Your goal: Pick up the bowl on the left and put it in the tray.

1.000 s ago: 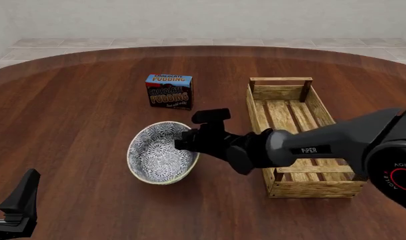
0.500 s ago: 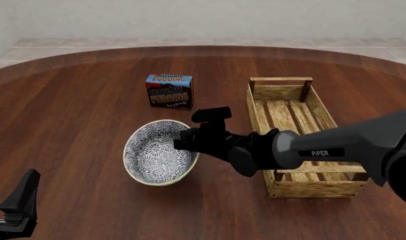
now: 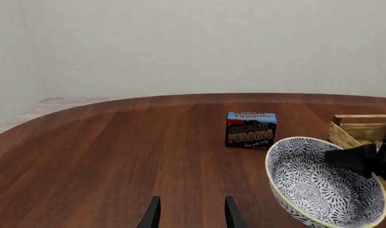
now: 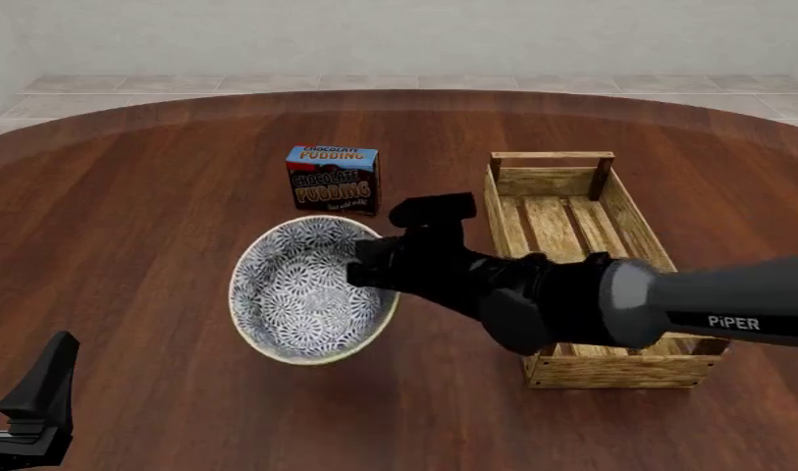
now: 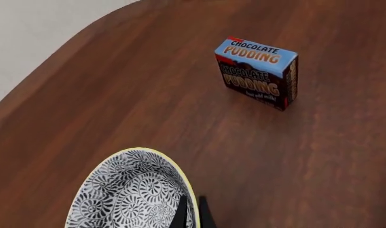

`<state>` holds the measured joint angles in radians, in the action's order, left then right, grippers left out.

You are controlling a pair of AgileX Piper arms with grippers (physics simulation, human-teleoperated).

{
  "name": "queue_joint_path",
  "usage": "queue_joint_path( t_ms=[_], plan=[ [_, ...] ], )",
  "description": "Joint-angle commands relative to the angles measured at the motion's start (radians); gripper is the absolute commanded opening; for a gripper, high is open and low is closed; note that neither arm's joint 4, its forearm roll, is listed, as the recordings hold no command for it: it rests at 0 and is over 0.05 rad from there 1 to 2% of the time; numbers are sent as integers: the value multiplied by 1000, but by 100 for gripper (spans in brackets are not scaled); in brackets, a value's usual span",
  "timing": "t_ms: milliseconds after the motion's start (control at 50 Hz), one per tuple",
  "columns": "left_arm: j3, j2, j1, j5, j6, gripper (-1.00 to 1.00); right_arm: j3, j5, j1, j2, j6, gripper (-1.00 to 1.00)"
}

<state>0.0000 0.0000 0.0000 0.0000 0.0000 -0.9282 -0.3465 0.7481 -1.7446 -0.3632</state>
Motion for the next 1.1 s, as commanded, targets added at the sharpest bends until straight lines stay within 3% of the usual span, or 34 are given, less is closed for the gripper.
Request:
queue_joint_path(
  t_ms=[20,1100],
  plan=[
    [0,0,0,0,0,100,46,3,17,98,-9,-100],
    [0,0,0,0,0,100,75,75,32,269,31,-100]
  ],
)
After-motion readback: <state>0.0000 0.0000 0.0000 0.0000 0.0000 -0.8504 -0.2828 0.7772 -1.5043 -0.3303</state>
